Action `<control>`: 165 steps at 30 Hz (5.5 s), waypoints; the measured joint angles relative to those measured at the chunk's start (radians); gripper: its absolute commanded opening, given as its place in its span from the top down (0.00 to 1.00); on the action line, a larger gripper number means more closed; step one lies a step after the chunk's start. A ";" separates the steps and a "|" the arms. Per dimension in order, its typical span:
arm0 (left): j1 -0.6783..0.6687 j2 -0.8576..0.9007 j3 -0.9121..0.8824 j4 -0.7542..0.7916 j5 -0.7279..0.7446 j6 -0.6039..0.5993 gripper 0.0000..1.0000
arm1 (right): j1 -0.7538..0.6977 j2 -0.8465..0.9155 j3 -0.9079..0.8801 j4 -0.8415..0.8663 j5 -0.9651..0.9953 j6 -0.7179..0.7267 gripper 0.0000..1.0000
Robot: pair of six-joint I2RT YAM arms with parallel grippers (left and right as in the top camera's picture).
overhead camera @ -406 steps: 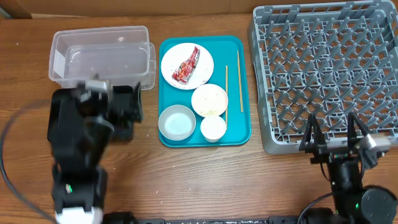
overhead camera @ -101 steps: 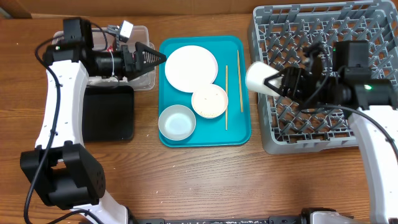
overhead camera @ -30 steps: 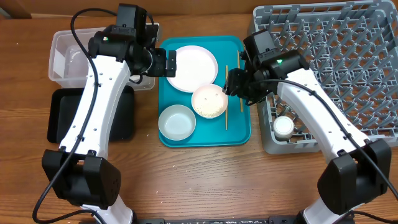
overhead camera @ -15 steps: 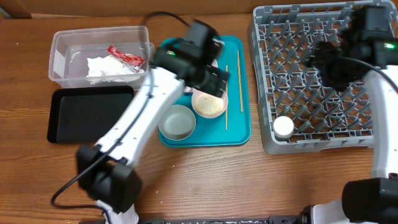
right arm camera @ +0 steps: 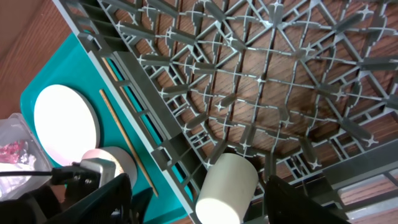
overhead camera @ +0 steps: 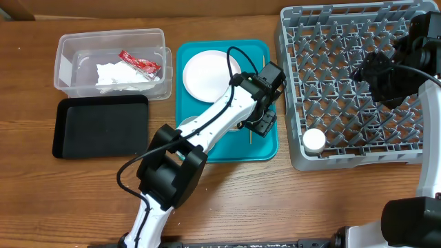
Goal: Sort waste into correct bins and load items into the dishwasher
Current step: 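Grip the pink rice bowl rim with the left gripper and lift, then carry the rice bowl left over the black tray, then tip the bowl to pour the rice onto the black tray, then set the empty pink bowl back on the teal tray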
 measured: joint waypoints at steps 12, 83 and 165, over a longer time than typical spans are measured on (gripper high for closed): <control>0.000 0.002 0.000 0.061 -0.043 -0.014 0.75 | 0.000 0.000 0.000 -0.005 0.000 -0.015 0.29; 1.263 -0.397 -0.505 -0.034 0.964 0.270 0.96 | 0.000 0.000 0.000 -0.018 0.000 -0.056 0.29; -0.014 -0.282 -0.445 0.399 -0.064 0.125 0.83 | 0.000 0.000 0.000 -0.018 0.000 -0.059 0.29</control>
